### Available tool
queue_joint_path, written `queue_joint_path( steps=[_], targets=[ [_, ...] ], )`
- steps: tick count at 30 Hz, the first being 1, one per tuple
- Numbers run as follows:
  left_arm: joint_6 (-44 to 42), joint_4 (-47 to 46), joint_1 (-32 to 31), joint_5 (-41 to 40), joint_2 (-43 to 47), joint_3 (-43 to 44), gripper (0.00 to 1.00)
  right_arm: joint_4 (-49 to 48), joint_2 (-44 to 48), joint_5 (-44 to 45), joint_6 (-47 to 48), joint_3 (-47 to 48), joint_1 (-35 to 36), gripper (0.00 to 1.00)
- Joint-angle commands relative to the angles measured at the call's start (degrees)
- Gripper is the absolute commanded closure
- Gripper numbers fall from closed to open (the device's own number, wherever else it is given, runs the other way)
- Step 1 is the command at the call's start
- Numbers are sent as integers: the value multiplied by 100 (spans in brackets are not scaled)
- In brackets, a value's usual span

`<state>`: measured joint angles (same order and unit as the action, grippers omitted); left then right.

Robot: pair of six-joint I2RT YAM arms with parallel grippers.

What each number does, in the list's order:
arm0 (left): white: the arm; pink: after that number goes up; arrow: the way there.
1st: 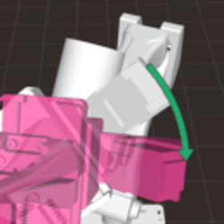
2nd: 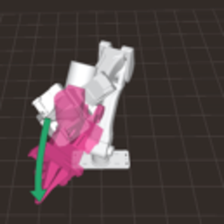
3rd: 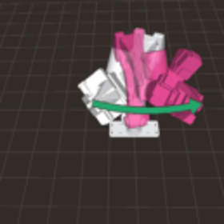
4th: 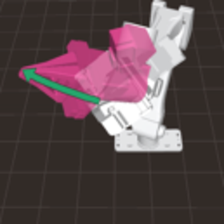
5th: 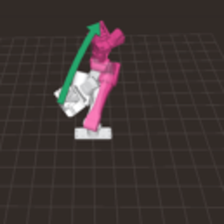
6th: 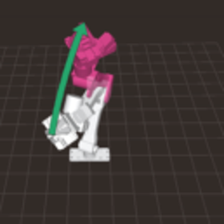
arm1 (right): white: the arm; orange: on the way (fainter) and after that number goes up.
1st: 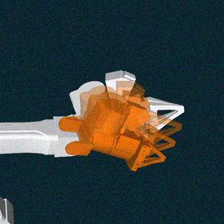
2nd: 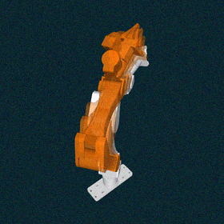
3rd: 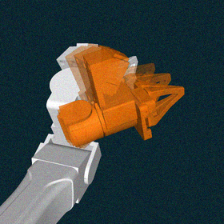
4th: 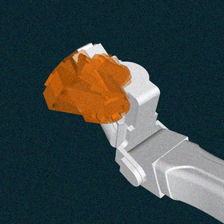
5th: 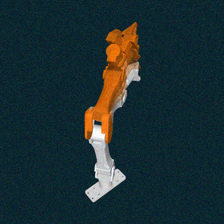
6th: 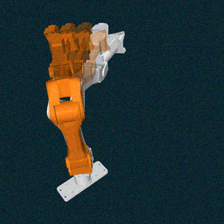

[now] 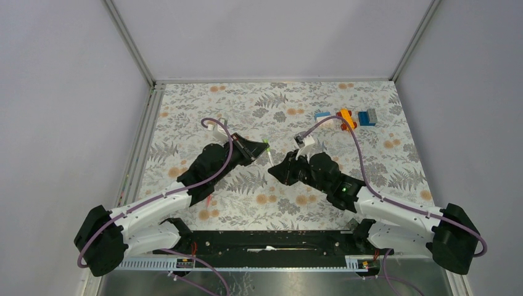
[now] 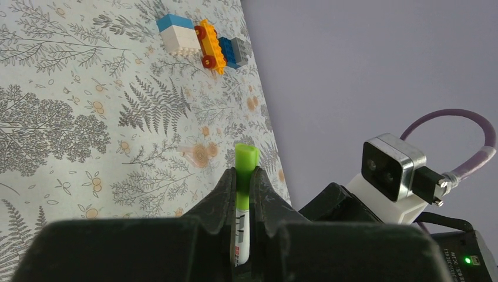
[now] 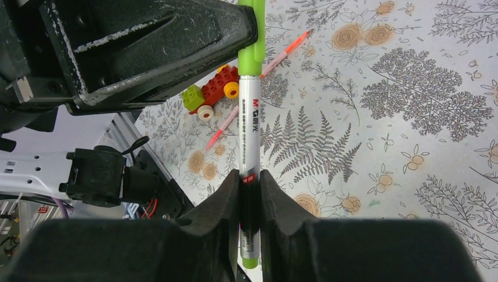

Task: Insert the pens into the pen caps

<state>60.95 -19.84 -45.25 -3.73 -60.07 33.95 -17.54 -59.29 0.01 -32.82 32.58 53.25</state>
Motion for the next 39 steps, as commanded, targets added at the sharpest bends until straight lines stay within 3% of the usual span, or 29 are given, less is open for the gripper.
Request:
queue_joint_path(
  steps=[1,8,18,30,33,37,39],
  targets=[
    [-57,-134,-10,50,64,-123,100,-188,-183,390,-162,476,-8,100],
    [-92,-102,-10,30,91,-148,100,-430,-385,375,-30,590,-9,100],
    [-482,-72,-9,303,204,97,99,-1605,-127,-203,433,113,-8,100],
    [-1288,245,-10,849,267,858,76,-2570,29,-473,837,-124,-8,100],
    [-1459,445,-10,874,340,1053,61,-2671,42,-488,883,-148,-8,100],
    [-1703,584,-10,847,607,1141,24,-2700,133,-607,922,-188,-8,100],
    [-1806,656,-10,817,749,1177,13,-2693,241,-656,918,-250,-8,100]
  ],
)
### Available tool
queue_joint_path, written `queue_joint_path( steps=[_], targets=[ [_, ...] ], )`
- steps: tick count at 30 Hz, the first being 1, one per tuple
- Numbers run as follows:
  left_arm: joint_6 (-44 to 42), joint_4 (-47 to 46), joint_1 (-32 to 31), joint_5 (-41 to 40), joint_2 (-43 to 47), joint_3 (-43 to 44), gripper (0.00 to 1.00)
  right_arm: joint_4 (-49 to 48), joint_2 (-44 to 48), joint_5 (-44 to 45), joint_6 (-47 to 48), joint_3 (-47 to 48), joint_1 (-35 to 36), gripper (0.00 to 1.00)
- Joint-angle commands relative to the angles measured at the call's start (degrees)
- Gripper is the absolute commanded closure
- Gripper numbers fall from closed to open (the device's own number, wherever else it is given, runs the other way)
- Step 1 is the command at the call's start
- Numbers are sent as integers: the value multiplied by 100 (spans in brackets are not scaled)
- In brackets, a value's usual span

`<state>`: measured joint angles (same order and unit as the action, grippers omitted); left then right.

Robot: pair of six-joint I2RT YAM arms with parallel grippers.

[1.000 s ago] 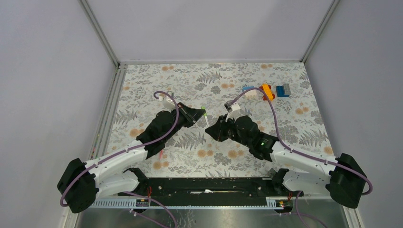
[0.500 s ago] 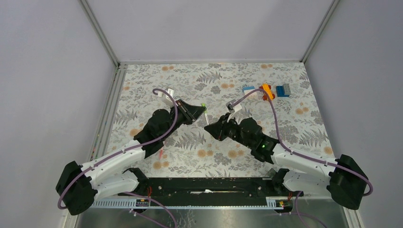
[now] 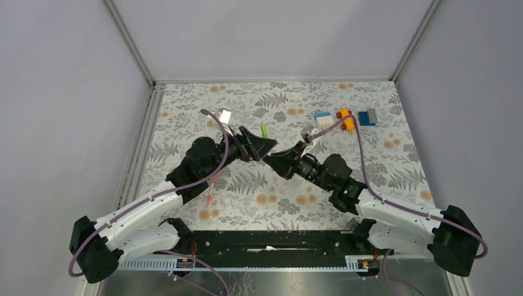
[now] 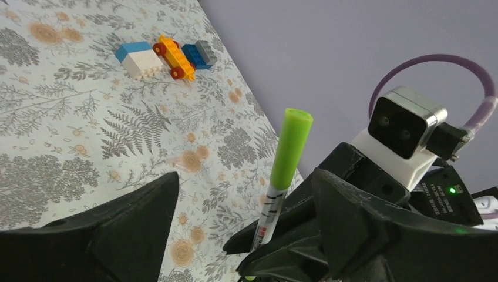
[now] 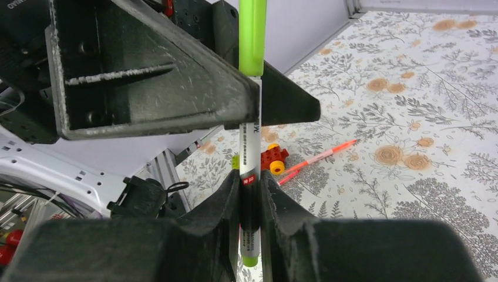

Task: Insert the pens into the pen caps

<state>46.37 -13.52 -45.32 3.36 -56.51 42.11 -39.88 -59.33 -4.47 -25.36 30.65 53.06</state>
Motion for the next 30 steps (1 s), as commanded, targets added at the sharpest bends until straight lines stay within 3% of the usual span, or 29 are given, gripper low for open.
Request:
queue_joint_path(
  steps=[1,4,11,21,30],
  targets=[
    [-396,64,-3,103,460,386,9,-441,300,-226,180,-89,12,100],
    [-529,244,-3,60,613,514,1,-331,500,-303,202,-167,12,100],
    [-689,507,1,109,606,925,4,-139,858,-681,237,-304,12,100],
    [-751,460,-3,764,202,1226,40,76,973,-860,236,-263,12,100],
    [-752,435,-3,1039,135,1227,62,140,930,-889,251,-208,17,100]
  ],
)
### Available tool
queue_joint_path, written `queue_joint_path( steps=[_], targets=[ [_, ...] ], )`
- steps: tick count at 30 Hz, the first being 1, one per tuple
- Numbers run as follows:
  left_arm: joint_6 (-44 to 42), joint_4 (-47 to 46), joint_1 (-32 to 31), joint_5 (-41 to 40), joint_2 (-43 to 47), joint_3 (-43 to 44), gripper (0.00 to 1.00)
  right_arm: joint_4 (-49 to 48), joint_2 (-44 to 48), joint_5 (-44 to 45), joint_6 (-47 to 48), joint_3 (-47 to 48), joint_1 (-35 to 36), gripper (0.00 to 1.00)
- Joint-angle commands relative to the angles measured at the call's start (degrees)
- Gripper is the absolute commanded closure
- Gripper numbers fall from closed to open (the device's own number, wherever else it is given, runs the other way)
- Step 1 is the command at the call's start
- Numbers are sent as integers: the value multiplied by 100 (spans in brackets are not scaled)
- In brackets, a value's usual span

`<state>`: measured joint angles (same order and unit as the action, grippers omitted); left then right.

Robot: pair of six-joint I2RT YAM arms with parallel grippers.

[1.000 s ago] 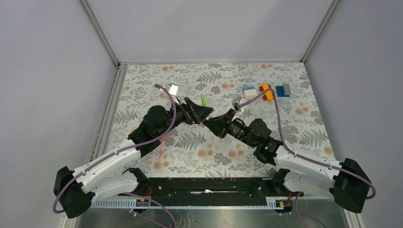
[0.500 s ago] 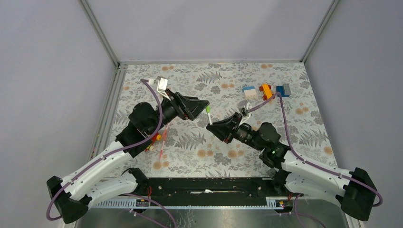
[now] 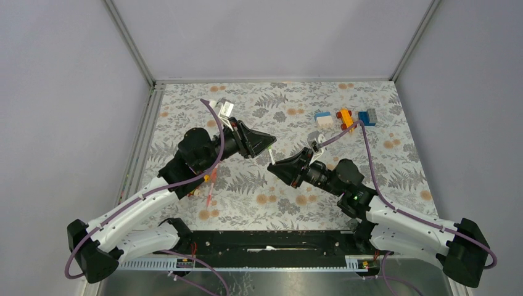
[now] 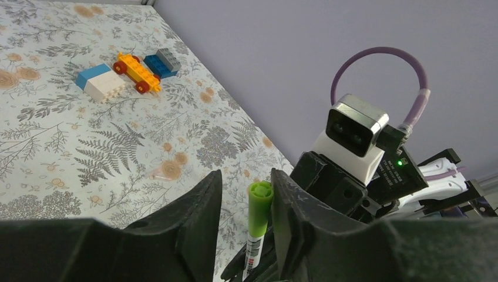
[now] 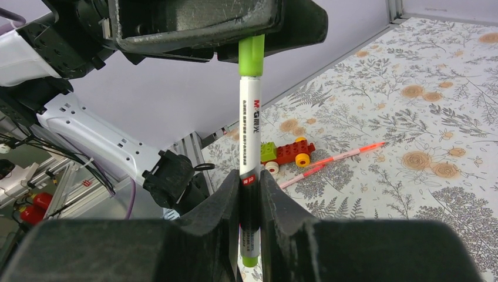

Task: Insert the pens into the pen caps

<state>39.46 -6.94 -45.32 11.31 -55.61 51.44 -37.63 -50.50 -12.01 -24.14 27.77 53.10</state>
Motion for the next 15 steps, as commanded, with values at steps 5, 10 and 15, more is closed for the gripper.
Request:
queue_joint_path(
  steps=[5,10,15],
  targets=[
    [-88,-216,-3,273,128,238,49,-21,63,-127,160,105,6,100],
    [-114,-159,-3,239,203,211,50,17,71,-134,158,103,7,100],
    [-127,-141,-3,267,200,209,62,41,71,-161,161,111,7,100]
  ],
)
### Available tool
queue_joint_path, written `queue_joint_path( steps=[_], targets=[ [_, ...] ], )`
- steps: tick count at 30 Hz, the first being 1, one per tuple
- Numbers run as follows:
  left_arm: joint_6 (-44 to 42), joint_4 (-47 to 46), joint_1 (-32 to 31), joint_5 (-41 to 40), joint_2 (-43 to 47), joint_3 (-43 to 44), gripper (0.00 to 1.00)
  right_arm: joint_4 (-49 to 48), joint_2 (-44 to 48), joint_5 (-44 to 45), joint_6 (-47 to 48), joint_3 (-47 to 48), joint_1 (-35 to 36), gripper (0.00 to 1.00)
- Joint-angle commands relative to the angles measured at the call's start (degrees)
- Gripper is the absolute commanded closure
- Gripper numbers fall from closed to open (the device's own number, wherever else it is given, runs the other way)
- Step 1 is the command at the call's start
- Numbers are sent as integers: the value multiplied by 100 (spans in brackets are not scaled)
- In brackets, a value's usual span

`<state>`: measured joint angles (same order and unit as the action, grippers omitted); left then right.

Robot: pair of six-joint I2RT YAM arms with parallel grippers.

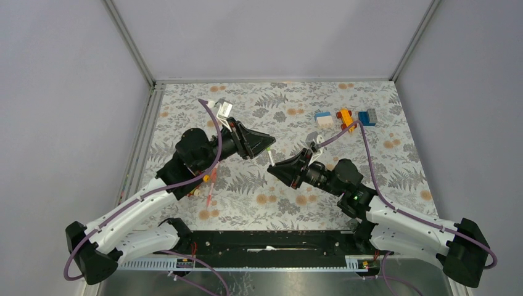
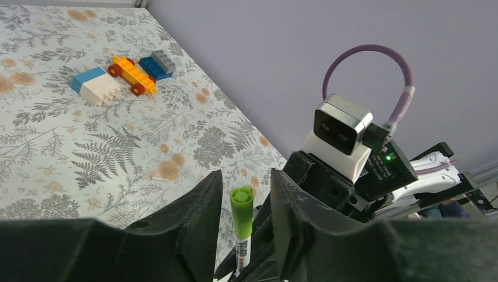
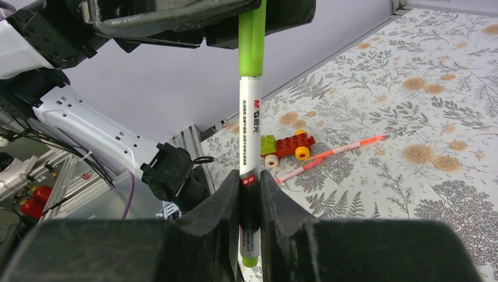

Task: Insert the pens into the pen caps

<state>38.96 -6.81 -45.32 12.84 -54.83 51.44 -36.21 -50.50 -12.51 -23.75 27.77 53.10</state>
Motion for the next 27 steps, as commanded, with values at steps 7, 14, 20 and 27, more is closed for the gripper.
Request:
queue_joint_path(
  steps=[7,14,20,27],
  targets=[
    [-89,-111,-3,143,104,164,87,-88,71,-111,123,141,12,100],
    [-25,-110,-3,175,123,-44,100,-34,26,-36,172,250,8,100],
    [77,-110,-3,59,213,-345,100,134,-125,239,237,489,7,100],
    [217,-60,-7,-155,264,-608,100,204,-420,519,286,773,8,100]
  ],
)
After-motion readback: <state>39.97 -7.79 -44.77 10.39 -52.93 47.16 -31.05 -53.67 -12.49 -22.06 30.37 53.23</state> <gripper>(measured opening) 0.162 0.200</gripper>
